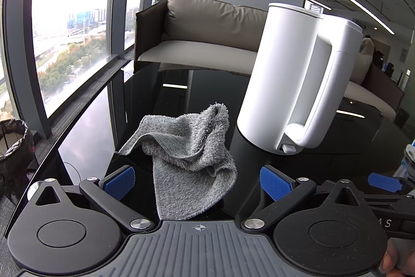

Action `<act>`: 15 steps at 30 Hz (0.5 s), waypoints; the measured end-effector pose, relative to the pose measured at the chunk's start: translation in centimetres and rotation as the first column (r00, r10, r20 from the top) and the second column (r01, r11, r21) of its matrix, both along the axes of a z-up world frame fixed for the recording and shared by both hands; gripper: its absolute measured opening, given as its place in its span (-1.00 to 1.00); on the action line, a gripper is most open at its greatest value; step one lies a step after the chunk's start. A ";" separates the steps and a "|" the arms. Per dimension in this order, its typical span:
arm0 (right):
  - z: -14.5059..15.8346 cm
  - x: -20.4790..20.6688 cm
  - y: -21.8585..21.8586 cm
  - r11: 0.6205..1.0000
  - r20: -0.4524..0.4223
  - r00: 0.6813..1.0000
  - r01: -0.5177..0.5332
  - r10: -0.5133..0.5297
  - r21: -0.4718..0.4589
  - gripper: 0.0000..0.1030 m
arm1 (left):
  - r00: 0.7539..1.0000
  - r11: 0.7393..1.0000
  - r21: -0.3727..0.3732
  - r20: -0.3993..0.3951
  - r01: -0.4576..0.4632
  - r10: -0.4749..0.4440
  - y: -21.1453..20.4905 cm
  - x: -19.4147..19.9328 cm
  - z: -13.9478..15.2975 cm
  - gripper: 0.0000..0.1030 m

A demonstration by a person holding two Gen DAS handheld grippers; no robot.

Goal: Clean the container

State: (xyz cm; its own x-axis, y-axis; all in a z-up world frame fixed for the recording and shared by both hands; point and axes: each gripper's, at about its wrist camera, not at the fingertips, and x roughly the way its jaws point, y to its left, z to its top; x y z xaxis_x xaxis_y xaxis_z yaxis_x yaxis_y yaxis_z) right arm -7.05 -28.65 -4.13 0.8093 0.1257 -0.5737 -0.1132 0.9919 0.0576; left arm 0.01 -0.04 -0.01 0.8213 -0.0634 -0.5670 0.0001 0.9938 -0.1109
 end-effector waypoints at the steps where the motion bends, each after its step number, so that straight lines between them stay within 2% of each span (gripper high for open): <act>1: 0.0 0.0 0.0 1.000 0.000 1.000 0.000 0.000 0.000 0.99 | 1.000 1.000 0.001 0.000 0.000 0.000 0.0 0.0 0.0 0.98; 15: 0.0 0.0 0.0 1.000 -0.001 1.000 -0.012 0.012 -0.005 0.99 | 1.000 1.000 0.008 0.001 -0.001 0.001 -0.2 0.0 -0.1 0.98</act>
State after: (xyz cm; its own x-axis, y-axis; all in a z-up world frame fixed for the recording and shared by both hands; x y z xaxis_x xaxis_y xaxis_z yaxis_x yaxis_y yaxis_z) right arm -7.03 -28.64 -4.09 0.8075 0.1326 -0.5747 -0.1250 0.9907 0.0529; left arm 0.04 -0.28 -0.11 0.8219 -0.0582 -0.5667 -0.0009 0.9946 -0.1034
